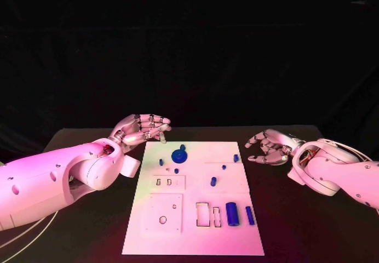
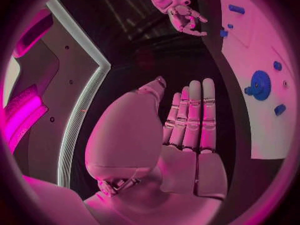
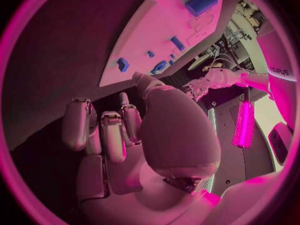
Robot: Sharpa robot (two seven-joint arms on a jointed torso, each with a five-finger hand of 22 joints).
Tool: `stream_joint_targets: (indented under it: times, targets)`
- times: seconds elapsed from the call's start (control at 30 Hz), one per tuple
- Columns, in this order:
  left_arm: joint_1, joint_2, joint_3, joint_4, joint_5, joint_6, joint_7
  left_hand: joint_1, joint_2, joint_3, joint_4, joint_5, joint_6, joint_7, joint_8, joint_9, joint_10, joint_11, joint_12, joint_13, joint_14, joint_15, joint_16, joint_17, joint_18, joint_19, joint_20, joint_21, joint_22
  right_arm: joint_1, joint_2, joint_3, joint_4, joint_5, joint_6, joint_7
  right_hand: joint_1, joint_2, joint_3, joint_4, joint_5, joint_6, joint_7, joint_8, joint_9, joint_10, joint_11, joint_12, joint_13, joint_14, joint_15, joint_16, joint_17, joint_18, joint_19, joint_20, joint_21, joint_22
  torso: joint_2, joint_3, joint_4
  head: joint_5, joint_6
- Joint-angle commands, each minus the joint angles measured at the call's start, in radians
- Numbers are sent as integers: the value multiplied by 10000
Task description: Assemble the parts on the task board
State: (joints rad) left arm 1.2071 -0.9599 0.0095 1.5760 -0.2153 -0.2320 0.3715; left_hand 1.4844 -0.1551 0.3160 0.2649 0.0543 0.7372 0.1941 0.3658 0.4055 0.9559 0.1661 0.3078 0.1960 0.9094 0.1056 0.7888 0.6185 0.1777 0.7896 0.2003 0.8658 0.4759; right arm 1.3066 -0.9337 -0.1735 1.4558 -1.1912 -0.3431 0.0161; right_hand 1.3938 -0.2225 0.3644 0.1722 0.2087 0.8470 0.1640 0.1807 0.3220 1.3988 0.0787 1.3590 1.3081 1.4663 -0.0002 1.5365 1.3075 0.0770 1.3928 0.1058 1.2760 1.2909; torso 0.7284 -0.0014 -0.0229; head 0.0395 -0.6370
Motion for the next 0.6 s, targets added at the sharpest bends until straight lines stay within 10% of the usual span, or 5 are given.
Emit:
stream_joint_targets:
  times: [0.03, 0.6]
  targets:
    - [1, 27, 2, 3, 29, 238, 161, 106, -24, -37, -22, -46, 113, 268, 63, 15, -22, -70, 60, -19, -17, -67, -48, -20, 64, -44, 13, -76, -21, -116, 183, 5, -218, -37, -49, 123, 77, -20, -6, -51, 35, 4, -56, -34, 10, 24, -65, 9, 192, 822, -33, -30, 1670, -1, 39, -35, -26, -12, 16, 16, -3, 21, -37]
    - [-4, 26, -5, 1, 28, 284, 143, 110, -33, -52, -8, -45, 144, 251, 63, 18, -23, -98, 81, -30, 138, -110, -16, -27, 75, 113, -24, -18, -21, -401, 1110, 3, -1158, -128, -257, -347, 57, 28, 7, -28, 54, -13, -49, -48, 9, 52, -64, 36, 222, 829, -29, -18, 1700, -3, 44, -38, -23, -4, 13, -17, 18, 29, -169]
